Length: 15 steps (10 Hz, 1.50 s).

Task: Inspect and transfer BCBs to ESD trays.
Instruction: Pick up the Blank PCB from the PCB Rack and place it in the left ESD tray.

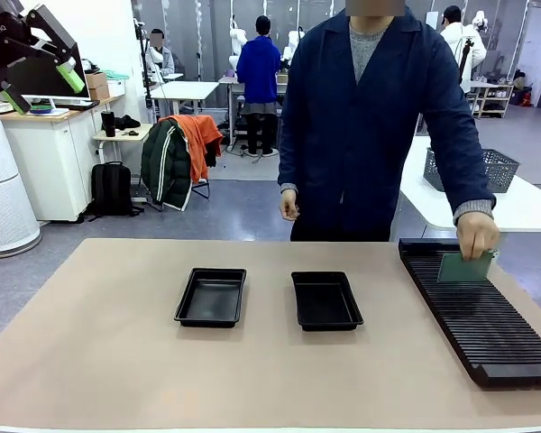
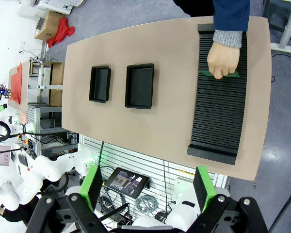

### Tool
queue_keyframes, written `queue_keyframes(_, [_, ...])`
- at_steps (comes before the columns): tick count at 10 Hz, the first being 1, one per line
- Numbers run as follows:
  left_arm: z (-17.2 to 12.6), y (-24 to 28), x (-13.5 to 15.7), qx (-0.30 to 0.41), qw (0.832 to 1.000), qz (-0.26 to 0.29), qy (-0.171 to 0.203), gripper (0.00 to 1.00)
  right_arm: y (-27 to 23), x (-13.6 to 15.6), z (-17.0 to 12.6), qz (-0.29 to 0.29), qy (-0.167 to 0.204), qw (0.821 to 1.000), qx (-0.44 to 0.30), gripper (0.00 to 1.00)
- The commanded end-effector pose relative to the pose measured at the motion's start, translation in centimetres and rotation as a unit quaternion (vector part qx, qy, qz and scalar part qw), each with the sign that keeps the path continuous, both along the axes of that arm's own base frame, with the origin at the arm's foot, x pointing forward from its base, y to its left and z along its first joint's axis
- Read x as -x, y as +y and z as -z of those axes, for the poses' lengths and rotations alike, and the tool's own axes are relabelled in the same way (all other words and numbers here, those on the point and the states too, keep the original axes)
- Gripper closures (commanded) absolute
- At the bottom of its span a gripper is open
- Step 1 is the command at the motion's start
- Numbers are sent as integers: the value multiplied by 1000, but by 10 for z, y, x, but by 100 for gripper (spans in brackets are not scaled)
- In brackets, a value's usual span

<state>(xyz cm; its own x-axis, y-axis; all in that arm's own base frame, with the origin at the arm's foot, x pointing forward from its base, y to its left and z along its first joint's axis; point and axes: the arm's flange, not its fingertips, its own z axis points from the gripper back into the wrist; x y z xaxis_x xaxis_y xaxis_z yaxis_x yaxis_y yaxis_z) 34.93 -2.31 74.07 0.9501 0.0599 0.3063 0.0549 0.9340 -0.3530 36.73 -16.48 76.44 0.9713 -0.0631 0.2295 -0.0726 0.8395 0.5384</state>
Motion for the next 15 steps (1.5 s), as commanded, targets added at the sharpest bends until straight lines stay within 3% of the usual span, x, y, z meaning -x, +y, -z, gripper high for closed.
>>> queue_keyframes(1, [0, 1, 1, -7, 1000, -1, -1, 0, 2, 3, 0, -1, 0, 1000, 0, 0])
queue_keyframes(14, [0, 1, 1, -7, 1000, -1, -1, 0, 0, 0, 0, 0, 0, 1000, 0, 0])
queue_keyframes(15, [0, 1, 1, -7, 1000, -1, -1, 0, 9, -9, 2, -12, -30, 998, 52, 0])
